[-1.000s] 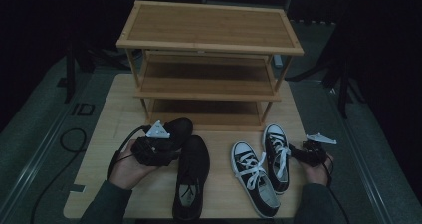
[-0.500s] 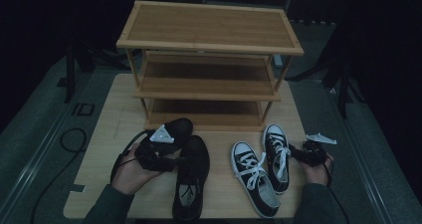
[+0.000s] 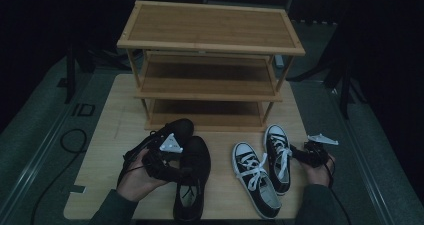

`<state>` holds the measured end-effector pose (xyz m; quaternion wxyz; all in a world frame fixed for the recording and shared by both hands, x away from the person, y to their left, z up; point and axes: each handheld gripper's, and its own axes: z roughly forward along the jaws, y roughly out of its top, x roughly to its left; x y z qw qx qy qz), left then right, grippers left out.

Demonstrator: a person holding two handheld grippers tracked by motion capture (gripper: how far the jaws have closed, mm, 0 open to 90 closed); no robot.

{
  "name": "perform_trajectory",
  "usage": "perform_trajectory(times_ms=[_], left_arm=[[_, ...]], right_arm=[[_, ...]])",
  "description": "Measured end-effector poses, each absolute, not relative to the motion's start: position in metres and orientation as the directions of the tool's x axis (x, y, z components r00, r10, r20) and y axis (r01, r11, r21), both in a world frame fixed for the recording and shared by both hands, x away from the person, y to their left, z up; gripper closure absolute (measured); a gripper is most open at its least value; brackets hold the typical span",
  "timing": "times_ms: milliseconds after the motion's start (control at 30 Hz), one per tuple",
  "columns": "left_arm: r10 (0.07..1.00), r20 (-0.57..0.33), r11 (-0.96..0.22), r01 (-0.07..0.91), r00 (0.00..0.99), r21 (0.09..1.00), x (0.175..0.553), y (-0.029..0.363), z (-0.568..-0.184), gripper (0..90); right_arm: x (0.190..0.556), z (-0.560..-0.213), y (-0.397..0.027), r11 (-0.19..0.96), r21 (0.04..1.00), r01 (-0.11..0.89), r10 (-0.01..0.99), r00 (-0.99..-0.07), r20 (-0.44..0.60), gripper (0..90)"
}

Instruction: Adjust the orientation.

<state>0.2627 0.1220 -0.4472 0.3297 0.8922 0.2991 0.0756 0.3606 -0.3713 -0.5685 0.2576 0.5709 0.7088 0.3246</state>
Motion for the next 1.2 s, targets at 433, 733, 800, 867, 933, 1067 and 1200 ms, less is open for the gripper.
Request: perform_trajectory(times_ms=[433,733,800,867,933,1067,1200], left_arm=[[0.564,-0.147,-0.644,0.544,0.813,0.537,0.263,0.124,-0.463,60.4],[0.603,-0.037,-0.667,0.529,0.797,0.525,0.266,0.126,-0.459,85.2],[0.627,-0.005,-0.659,0.534,0.779,0.53,0.27,0.129,-0.458,85.6],[0.645,0.01,-0.648,0.54,0.764,0.538,0.275,0.132,-0.458,86.0],[0.662,0.024,-0.636,0.546,0.749,0.545,0.278,0.134,-0.459,86.2],[0.677,0.041,-0.631,0.551,0.735,0.546,0.28,0.14,-0.458,86.2],[0.708,0.07,-0.614,0.563,0.703,0.553,0.281,0.148,-0.459,86.2]], right_arm=[[0.361,-0.569,-0.371,0.137,0.755,0.641,0.976,-0.216,0.006,34.1],[0.361,-0.568,-0.371,0.137,0.754,0.642,0.976,-0.215,0.006,34.1],[0.361,-0.568,-0.371,0.137,0.754,0.642,0.976,-0.216,0.005,34.0],[0.361,-0.568,-0.371,0.138,0.754,0.642,0.976,-0.216,0.006,34.0],[0.361,-0.568,-0.371,0.138,0.754,0.642,0.976,-0.216,0.006,34.0],[0.361,-0.568,-0.371,0.137,0.754,0.642,0.976,-0.216,0.006,34.0],[0.361,-0.568,-0.371,0.137,0.754,0.642,0.976,-0.216,0.006,34.0]])
